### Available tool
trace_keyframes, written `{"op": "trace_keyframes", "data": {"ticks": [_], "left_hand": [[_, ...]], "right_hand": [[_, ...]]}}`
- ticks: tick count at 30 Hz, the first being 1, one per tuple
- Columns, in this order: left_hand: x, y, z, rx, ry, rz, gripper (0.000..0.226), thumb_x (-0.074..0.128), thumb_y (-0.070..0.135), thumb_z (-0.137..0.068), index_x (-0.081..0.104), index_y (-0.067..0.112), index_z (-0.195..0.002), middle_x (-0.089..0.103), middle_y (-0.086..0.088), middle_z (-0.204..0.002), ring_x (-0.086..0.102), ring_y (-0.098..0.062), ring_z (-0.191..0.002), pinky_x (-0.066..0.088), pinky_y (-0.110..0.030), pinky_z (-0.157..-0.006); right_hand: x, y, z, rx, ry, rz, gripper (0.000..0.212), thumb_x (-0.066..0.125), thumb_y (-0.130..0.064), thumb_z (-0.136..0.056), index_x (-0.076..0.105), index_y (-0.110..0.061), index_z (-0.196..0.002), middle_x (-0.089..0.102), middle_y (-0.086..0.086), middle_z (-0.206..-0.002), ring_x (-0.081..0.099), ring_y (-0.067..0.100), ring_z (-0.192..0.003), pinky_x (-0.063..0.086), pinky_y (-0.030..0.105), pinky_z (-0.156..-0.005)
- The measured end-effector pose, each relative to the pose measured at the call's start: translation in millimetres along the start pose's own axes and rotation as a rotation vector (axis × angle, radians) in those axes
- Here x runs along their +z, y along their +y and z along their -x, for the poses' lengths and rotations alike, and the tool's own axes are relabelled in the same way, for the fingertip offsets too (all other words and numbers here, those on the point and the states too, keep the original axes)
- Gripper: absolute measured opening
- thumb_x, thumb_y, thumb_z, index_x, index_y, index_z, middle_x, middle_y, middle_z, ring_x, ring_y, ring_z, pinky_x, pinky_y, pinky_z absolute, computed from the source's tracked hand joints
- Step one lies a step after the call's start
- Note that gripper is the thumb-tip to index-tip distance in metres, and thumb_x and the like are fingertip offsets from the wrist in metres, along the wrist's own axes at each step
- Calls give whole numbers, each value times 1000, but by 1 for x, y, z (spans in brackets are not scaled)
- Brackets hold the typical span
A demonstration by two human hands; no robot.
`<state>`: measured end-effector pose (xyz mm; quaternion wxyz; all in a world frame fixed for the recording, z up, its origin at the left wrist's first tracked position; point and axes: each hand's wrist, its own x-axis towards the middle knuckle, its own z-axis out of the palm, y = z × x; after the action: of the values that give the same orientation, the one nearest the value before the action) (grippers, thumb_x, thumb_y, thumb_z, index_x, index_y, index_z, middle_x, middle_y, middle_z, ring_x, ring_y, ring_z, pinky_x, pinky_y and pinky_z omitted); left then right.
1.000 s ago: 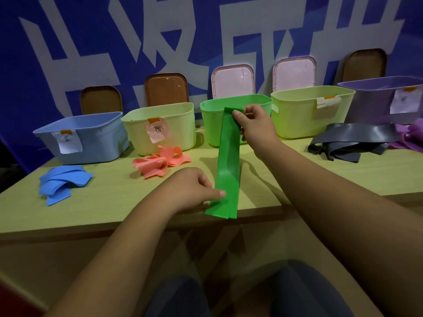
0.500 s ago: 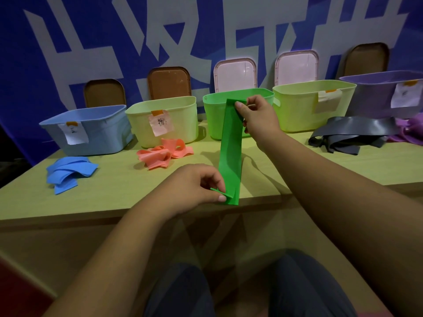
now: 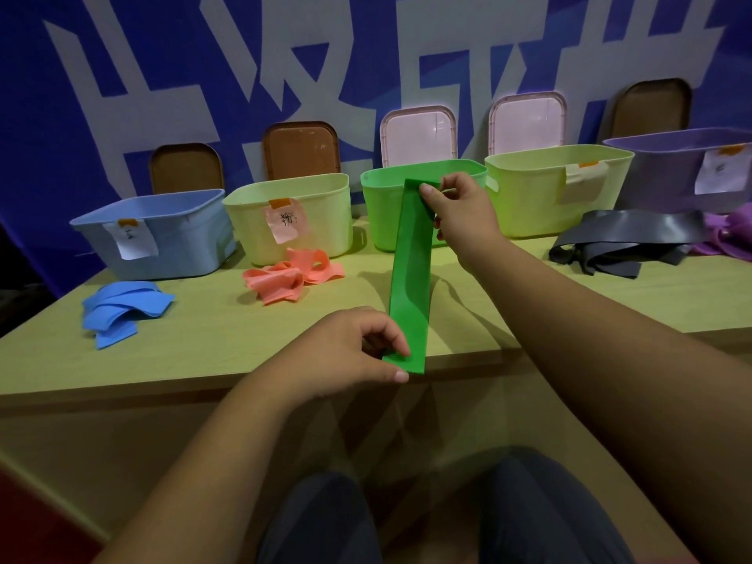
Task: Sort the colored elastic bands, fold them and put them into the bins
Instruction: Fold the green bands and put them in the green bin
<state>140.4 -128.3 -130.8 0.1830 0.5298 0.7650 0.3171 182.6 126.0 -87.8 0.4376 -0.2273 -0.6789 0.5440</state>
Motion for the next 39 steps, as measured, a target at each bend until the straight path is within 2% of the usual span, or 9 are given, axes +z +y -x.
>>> {"op": "trace_keyframes", "data": {"ticks": [5,9,12,15,18,22,28,34,39], "left_hand": [[-21,8,-10,-30,6,101,13,81,43,-90,78,34,-99,78,12,-99,73,-6,-91,62,-26,-85],[-35,6,-54,-116,221,108,19,75,42,-96,73,31,-111,74,11,-105,71,-12,-92,61,-30,-75],[-39,-2,-99,-146,266,126,46,80,43,-94,61,24,-132,69,10,-119,71,-14,-103,62,-35,-84],[-37,-10,-138,-147,136,286,63,84,30,-92,56,16,-146,73,3,-126,73,-18,-112,61,-45,-100],[-31,-17,-161,-137,-5,385,43,79,15,-96,66,16,-137,81,0,-119,78,-19,-109,61,-41,-99],[-24,-31,-168,-120,23,494,28,73,11,-100,71,12,-127,81,-9,-113,79,-29,-96,62,-39,-75],[-22,-45,-173,-84,67,467,23,70,17,-103,71,18,-127,82,-4,-112,80,-24,-103,61,-44,-89],[-20,-35,-182,-54,330,359,23,69,35,-104,66,25,-125,78,5,-112,78,-13,-99,61,-32,-76],[-51,-24,-205,41,414,284,24,69,33,-104,64,25,-127,74,3,-112,75,-13,-100,65,-34,-77]], "right_hand": [[0,4,-3,-19,2,-9,23,73,-33,-102,68,-11,-108,73,5,-101,63,13,-82,50,28,-71],[-3,6,-8,-41,-16,-21,20,73,-33,-102,68,-13,-105,73,6,-99,62,11,-81,49,26,-70],[-5,11,-15,-53,-55,-43,18,73,-32,-102,67,-15,-104,75,8,-99,66,11,-81,54,30,-69],[-4,18,-25,-45,-83,-62,17,73,-30,-102,66,-15,-103,73,-2,-89,68,12,-79,57,33,-67],[0,25,-35,-28,-117,-62,24,73,-29,-102,66,-7,-109,76,11,-100,73,18,-86,62,36,-69],[5,32,-44,-21,-143,-76,28,74,-27,-102,65,-3,-112,75,18,-107,75,28,-92,64,46,-76],[7,52,-44,-42,-117,-101,24,73,-25,-102,65,-5,-111,73,6,-94,68,12,-80,55,33,-66],[6,55,-46,-62,-194,-85,9,74,-25,-102,69,-18,-105,77,-7,-88,71,7,-78,54,31,-68],[6,56,-48,-57,-204,-95,14,74,-21,-101,69,-11,-109,75,-2,-86,72,12,-78,58,38,-71]]}}
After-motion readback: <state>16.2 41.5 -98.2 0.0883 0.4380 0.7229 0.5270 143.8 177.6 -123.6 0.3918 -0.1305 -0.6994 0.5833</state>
